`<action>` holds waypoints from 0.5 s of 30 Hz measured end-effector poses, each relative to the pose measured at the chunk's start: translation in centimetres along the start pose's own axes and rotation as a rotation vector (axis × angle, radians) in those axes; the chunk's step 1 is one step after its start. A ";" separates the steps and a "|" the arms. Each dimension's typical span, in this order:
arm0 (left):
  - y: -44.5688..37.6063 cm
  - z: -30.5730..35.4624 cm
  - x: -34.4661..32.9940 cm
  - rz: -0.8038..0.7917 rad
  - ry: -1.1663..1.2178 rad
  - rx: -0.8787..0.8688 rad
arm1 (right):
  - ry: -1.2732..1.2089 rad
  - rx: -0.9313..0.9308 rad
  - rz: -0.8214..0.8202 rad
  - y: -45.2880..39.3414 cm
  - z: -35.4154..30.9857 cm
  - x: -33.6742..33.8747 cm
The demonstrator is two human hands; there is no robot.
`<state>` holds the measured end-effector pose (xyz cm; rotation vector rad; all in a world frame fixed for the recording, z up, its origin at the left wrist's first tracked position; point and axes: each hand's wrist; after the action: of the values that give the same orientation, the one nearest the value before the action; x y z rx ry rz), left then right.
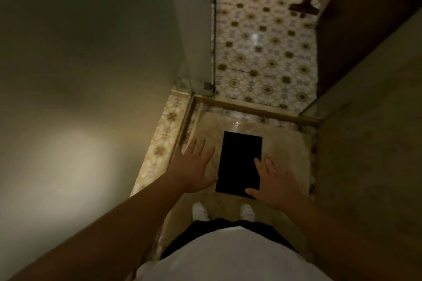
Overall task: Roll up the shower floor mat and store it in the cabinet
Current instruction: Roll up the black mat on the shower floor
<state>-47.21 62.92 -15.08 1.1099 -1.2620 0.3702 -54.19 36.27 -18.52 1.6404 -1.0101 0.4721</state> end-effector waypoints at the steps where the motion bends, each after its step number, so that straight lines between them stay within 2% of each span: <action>1: -0.4 0.5 0.1 -0.006 -0.004 -0.029 | -0.030 -0.033 0.004 0.5 0.7 -0.4; 8: -1.9 4.7 0.5 -0.017 -0.025 -0.096 | -0.070 -0.098 0.065 2.1 5.0 -2.4; 15: -2.3 8.9 -0.7 -0.074 0.025 -0.040 | -0.085 -0.074 0.008 2.1 9.0 -2.2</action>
<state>-50.71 54.83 -17.61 1.1118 -1.1975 0.3013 -58.86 28.63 -21.79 1.6017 -1.0847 0.3690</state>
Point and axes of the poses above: each hand's wrist, its own y-axis away from the middle knuckle, its own x-axis out of the back of the hand, z = x × y, and after that the axes turned 14 degrees about -y, right-handed
